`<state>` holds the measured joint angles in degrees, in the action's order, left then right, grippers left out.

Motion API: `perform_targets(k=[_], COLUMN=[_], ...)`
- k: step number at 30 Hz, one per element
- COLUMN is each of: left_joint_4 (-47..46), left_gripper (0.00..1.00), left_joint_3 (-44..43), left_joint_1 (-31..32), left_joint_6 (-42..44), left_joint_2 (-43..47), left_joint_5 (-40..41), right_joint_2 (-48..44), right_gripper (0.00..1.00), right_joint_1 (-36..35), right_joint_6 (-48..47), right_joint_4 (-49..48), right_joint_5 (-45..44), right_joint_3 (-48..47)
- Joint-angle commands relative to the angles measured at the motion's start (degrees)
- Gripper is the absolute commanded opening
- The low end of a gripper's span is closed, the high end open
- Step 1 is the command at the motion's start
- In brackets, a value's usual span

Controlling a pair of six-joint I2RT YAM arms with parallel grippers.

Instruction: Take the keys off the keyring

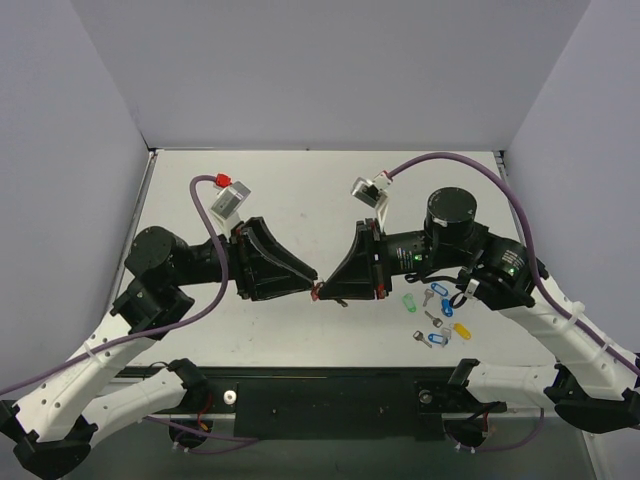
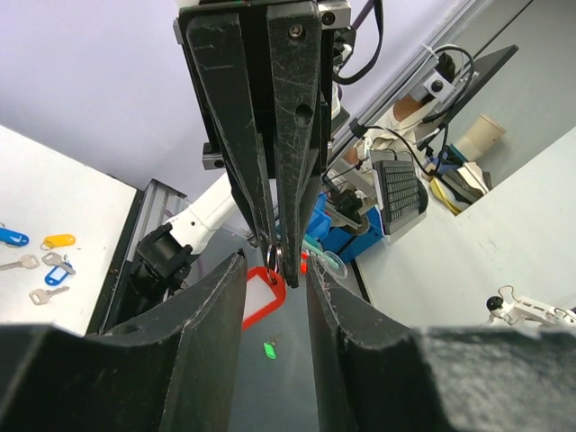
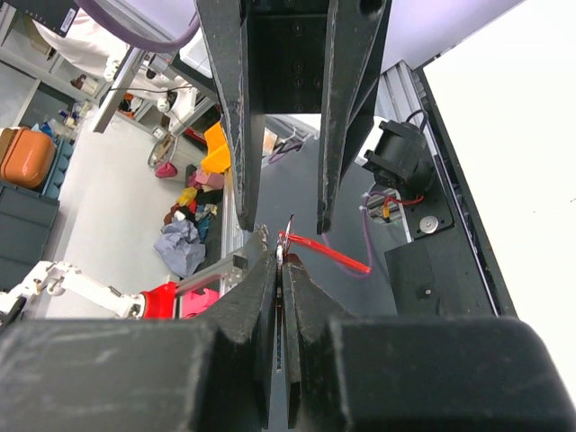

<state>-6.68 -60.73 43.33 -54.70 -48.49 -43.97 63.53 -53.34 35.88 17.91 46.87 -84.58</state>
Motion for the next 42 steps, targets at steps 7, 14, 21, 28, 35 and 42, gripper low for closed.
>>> perform_targets(k=[7, 14, 21, 28, 35, 42], left_joint_4=[-1.1, 0.8, 1.3, -0.6, 0.4, 2.6], left_gripper=[0.33, 0.31, 0.29, 0.23, 0.24, 0.34], left_joint_3=[-0.2, -0.9, -0.5, 0.1, -0.1, -1.2], left_joint_1=[2.5, 2.5, 2.3, 2.3, 2.2, 1.2], left_joint_6=[2.1, 3.1, 4.2, 3.0, 3.2, 4.3], left_joint_2=[-0.3, 0.1, 0.6, 0.6, 1.1, 1.7], left_joint_5=[1.1, 3.1, 6.5, 7.1, 8.1, 8.4], right_joint_2=[0.9, 0.5, -0.2, -0.1, -0.2, -0.2], right_gripper=[0.00, 0.00, 0.00, 0.00, 0.00, 0.00], right_joint_1=[-0.2, -0.4, -0.4, -0.4, -0.4, -0.3], right_joint_6=[-0.9, -0.7, -1.2, -1.3, -1.6, -1.8], right_joint_4=[-2.7, -2.3, -1.7, -1.7, -1.5, -1.2], right_joint_5=[-0.7, -0.6, -1.2, -1.2, -1.3, -1.3], right_joint_3=[-3.3, -2.9, -2.2, -2.2, -2.2, -2.5])
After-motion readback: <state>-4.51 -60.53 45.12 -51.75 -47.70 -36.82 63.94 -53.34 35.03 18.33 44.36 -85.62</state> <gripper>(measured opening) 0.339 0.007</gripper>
